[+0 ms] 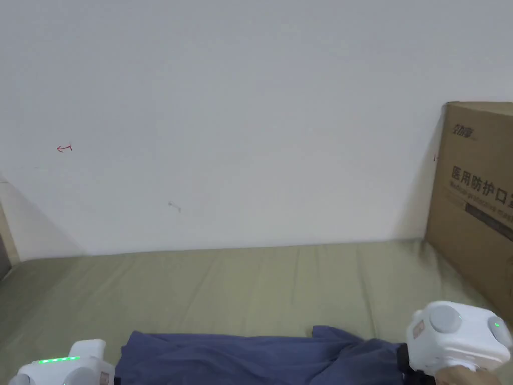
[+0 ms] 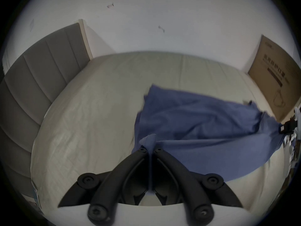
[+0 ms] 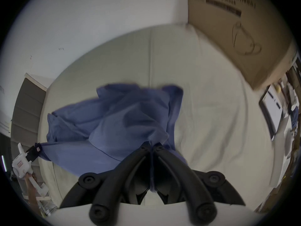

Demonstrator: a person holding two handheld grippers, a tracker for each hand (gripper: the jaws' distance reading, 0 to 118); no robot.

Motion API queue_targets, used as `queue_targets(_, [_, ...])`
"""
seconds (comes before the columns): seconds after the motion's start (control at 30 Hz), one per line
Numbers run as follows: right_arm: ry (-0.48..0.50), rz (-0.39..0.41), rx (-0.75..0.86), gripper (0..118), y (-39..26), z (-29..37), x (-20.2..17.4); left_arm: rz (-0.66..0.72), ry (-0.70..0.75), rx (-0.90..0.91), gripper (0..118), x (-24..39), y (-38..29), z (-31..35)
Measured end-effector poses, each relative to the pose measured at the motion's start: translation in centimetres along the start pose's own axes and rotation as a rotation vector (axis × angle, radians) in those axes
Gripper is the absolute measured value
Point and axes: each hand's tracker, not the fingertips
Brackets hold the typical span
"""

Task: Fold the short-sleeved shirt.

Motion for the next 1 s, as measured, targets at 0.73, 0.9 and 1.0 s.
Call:
queue_targets(0.73, [0.158, 0.046, 0.207, 1, -37.9, 18.6, 7.7, 0.079, -0.098, 0.127, 1, -8.7, -31.9, 23.8])
queue_targets(0.9, [0.124, 0.101, 0.177, 1, -43.7, 19.4, 8.9, 0.067, -0.085, 0.137, 1, -8.9, -36.6, 26.8])
queue_targets(1.0, [0.139, 0.072, 0.167, 1, -45.3, 19.4, 9.4, 0.089, -0.094, 0.135, 1, -9.1, -38.3, 27.0])
